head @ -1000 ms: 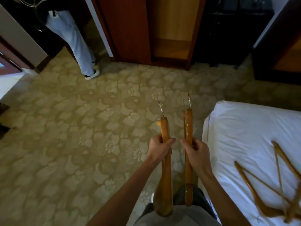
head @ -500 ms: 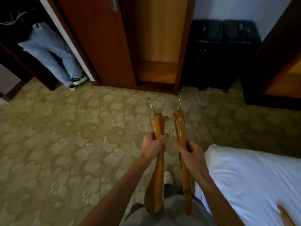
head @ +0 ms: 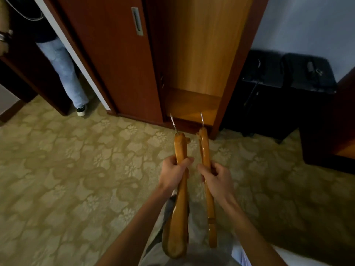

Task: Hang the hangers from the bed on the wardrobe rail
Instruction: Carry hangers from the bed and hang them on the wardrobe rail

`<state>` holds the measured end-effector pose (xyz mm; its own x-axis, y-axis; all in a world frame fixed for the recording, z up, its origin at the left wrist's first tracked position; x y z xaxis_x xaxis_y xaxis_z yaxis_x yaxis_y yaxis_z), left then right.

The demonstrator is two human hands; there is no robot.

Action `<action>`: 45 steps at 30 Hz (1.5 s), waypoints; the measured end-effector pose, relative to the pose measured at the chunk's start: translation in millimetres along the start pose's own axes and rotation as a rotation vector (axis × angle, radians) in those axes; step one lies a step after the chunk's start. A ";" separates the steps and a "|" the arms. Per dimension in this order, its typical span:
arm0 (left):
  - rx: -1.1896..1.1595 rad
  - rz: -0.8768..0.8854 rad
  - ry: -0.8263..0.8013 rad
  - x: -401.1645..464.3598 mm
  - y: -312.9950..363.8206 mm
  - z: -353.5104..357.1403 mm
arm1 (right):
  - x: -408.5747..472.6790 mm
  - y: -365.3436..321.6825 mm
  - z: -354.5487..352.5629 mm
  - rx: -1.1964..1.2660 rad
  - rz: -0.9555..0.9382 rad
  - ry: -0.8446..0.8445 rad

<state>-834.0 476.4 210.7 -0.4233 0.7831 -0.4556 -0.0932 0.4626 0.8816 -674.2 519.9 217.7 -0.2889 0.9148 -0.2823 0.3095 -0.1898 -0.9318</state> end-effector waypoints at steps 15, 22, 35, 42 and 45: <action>-0.028 0.103 -0.073 302.5 204.6 -3.7 | 311.7 -150.6 10.8 -0.028 -0.049 0.048; 0.004 0.152 -0.121 423.5 286.5 20.6 | 437.4 -189.6 -0.3 0.024 -0.017 0.090; -0.021 0.339 -0.072 599.7 539.5 25.1 | 685.8 -385.3 -23.8 0.106 -0.227 0.089; -0.075 0.465 -0.015 641.0 676.9 1.2 | 753.9 -521.1 -28.2 0.121 -0.428 0.115; -0.060 0.558 -0.038 652.6 736.2 -6.2 | 771.0 -578.5 -37.9 0.117 -0.523 0.196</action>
<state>-1184.5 1325.4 563.2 -0.3901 0.9174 0.0784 0.0837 -0.0494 0.9953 -1041.6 1348.5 547.6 -0.1992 0.9447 0.2604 0.0647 0.2778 -0.9585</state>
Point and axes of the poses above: each hand's wrist, its own x-axis towards the middle knuckle, its own z-axis out of the palm, y = z × x, the point moved 10 cm from there along x, towards the middle knuckle, and after that the axes turned 3 degrees about -z, right-handed, at the moved point
